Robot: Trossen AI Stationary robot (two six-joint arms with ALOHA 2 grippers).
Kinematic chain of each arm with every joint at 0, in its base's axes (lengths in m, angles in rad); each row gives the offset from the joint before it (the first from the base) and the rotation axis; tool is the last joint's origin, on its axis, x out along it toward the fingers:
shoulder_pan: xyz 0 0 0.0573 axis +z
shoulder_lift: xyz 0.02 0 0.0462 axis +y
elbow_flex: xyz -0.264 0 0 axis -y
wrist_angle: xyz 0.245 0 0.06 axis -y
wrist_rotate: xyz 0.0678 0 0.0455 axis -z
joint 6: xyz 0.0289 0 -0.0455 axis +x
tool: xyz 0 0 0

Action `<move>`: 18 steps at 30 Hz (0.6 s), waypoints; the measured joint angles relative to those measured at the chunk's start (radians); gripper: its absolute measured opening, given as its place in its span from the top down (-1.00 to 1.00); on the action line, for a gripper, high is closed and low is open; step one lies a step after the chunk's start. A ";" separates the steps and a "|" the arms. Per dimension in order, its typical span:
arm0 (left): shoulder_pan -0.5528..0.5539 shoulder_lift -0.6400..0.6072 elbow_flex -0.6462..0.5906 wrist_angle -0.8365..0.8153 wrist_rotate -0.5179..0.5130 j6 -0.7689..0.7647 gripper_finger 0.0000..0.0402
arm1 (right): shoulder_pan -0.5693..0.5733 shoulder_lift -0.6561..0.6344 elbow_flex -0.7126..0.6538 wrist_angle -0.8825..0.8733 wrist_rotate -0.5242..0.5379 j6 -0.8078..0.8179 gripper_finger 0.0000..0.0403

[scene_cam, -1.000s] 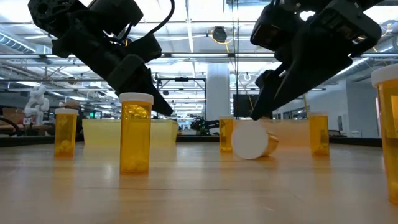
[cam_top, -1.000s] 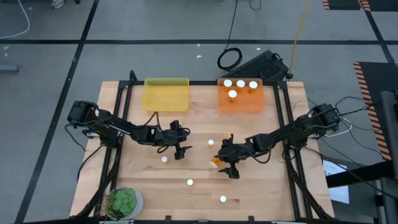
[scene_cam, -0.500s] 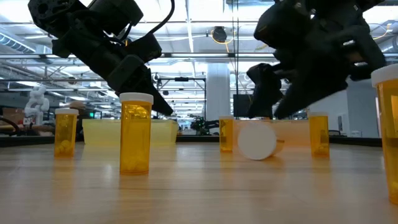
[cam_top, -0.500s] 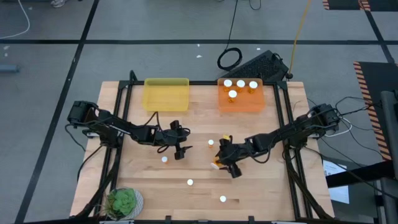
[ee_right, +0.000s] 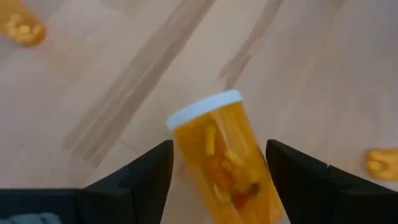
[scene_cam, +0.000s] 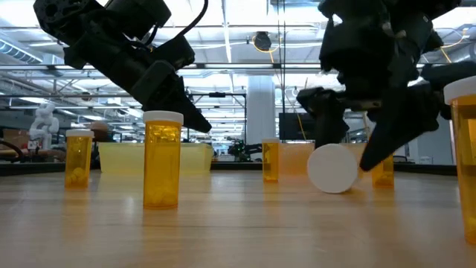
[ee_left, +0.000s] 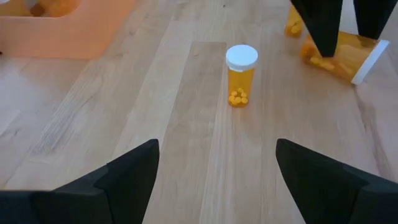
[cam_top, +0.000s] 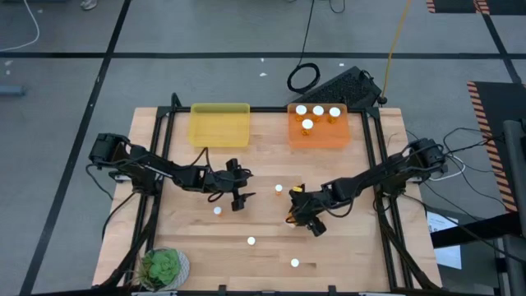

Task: Pick and place medicine bottles into bin by pill shape (circle, oval)
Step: Put the big yellow pill bottle into the transparent orange bin

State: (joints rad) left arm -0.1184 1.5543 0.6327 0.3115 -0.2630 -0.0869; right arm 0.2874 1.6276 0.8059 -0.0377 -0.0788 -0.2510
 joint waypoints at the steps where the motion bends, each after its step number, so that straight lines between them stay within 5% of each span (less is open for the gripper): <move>1: 0.000 0.000 0.000 0.001 0.000 0.000 -0.63 | 0.000 0.011 0.000 0.004 -0.003 -0.002 -0.22; 18: 0.000 0.000 0.000 0.000 0.000 0.004 -0.63 | 0.000 0.032 0.005 0.079 0.003 0.000 0.02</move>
State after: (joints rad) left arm -0.1184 1.5543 0.6327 0.3117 -0.2630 -0.0826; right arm 0.2871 1.6593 0.8104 0.0413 -0.0761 -0.2508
